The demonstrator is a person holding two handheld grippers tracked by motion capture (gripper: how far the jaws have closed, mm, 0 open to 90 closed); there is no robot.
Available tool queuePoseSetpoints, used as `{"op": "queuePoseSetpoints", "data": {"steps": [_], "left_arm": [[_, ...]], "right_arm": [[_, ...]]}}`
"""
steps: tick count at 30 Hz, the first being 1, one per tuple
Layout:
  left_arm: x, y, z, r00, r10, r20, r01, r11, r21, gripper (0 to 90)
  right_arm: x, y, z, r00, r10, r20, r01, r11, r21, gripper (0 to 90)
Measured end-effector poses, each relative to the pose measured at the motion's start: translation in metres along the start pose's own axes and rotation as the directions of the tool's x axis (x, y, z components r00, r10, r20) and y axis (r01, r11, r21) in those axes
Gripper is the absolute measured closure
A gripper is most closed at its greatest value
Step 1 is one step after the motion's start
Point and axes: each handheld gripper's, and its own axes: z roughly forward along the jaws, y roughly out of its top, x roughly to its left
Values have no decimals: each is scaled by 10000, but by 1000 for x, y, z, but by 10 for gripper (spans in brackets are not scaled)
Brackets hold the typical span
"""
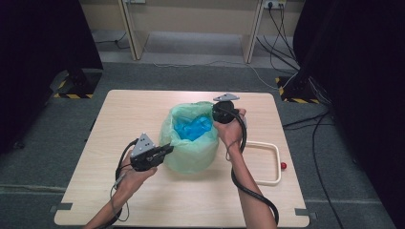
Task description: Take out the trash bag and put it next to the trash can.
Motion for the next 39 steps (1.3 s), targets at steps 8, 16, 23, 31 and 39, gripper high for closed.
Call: {"op": "queuePoseSetpoints", "data": {"steps": [8,16,23,31,39], "left_arm": [[-1,7,-5,10000,-12,42,13,9997,-236,890],[-1,17,-11,9997,-123,232,135,9985,-537,892],[-1,32,-21,9995,-32,307,59,9961,-882,893],[2,49,-33,9990,1,443,50,9935,-1138,892],[11,58,-47,9975,-241,658,317,9925,-1180,892]], "right_arm": [[2,8,-9,9993,-383,-35,382,9985,-405,894],[4,23,-27,9990,-399,-179,380,9945,-978,898],[2,34,-39,9989,-367,-288,326,9907,-1319,898],[5,49,-52,9983,-468,-344,403,9846,-1701,898],[15,66,-62,9963,-758,-417,664,9791,-1924,896]]}}
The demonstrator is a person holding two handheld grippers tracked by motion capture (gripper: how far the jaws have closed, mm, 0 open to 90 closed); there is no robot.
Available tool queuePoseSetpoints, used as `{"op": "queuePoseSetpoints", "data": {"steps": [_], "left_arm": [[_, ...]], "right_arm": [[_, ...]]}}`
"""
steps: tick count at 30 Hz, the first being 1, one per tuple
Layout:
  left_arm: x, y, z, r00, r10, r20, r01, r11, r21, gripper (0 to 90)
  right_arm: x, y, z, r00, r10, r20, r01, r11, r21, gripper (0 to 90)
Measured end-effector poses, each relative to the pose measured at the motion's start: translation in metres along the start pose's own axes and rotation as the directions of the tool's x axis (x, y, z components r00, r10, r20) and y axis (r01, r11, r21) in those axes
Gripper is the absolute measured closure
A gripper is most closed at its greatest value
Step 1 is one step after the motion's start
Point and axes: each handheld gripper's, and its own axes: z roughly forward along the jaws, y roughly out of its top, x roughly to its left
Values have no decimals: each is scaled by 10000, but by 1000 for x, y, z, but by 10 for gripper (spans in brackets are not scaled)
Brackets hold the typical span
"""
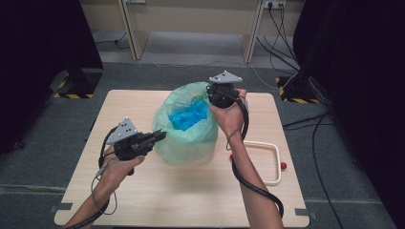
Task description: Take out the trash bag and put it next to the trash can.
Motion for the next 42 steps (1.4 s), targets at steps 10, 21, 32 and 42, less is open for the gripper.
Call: {"op": "queuePoseSetpoints", "data": {"steps": [10,21,32,42], "left_arm": [[11,16,-21,9996,-246,148,249,9995,-177,891],[13,37,-47,9999,-51,151,58,9987,-504,891],[18,43,-75,9999,81,-115,-87,9982,-598,890],[25,39,-94,9995,-49,-322,28,9978,-659,890]], "right_arm": [[11,26,-9,9990,-370,-250,362,9988,-323,896],[28,52,-16,9964,-510,-680,468,9969,-625,897],[54,68,-10,9899,-851,-1136,765,9940,-781,896],[81,76,2,9823,-897,-1647,777,9939,-780,896]]}}
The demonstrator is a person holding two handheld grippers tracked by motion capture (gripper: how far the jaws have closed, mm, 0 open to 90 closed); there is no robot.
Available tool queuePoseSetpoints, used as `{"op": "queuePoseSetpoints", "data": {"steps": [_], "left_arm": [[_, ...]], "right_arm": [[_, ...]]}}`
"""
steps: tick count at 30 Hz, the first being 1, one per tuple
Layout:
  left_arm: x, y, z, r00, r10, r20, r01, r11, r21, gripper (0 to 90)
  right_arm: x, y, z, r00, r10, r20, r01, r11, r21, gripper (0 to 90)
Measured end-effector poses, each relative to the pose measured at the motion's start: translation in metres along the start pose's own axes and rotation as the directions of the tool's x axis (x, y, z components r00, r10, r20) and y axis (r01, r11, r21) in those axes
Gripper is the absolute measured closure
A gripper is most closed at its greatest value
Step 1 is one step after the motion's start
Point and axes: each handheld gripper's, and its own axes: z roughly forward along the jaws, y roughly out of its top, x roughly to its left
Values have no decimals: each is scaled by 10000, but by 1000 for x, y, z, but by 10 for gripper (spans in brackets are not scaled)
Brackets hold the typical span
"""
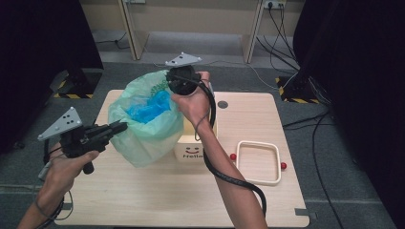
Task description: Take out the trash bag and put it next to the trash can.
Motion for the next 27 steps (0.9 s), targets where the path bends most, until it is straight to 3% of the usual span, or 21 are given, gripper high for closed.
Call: {"op": "queuePoseSetpoints", "data": {"steps": [13,27], "left_arm": [[2,-3,-15,9999,50,-99,-50,10000,31,890],[15,-20,-29,9987,-282,-435,292,9993,229,890]], "right_arm": [[21,3,17,9983,-102,-568,102,9999,-4,894],[41,-7,40,9933,104,-1153,-79,9997,217,894]]}}
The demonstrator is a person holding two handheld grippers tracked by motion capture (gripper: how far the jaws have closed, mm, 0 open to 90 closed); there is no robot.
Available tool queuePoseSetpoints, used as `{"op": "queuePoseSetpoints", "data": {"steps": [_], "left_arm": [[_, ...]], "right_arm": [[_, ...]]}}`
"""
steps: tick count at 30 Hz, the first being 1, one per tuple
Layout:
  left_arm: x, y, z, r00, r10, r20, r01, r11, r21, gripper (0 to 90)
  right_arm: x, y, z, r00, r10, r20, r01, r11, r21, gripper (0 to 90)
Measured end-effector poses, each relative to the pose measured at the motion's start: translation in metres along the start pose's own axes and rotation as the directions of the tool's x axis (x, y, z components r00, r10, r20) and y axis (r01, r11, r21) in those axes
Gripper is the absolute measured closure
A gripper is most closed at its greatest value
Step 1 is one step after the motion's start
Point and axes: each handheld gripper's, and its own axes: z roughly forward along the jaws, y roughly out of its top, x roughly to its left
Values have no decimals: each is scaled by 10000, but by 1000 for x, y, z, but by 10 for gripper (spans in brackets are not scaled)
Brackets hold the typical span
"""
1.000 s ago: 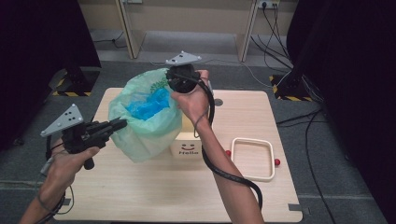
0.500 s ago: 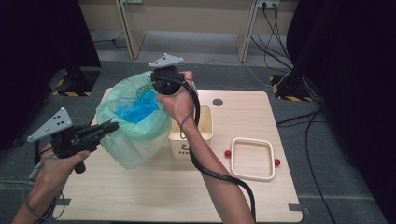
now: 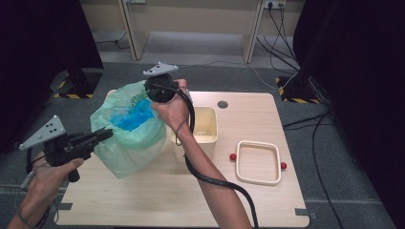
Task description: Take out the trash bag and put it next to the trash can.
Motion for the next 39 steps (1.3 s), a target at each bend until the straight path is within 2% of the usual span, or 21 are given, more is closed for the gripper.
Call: {"op": "queuePoseSetpoints", "data": {"steps": [7,17,25,35,39], "left_arm": [[7,-12,0,9996,-242,-137,244,9996,169,890],[14,-30,15,9978,-631,-217,641,9968,479,890],[21,-38,15,9962,-738,-470,768,9949,649,890],[28,-58,11,9922,-1006,-740,1070,9904,873,889],[28,-67,14,9921,-926,-842,1014,9891,1069,888]], "right_arm": [[7,-11,17,9998,146,-132,-141,9991,390,891],[0,-41,39,9990,441,-71,-430,9922,1170,888],[4,-52,50,9993,319,-184,-288,9882,1506,883],[12,-62,66,9987,485,-140,-448,9794,1970,879],[18,-66,72,9998,129,-176,-87,9759,2182,876]]}}
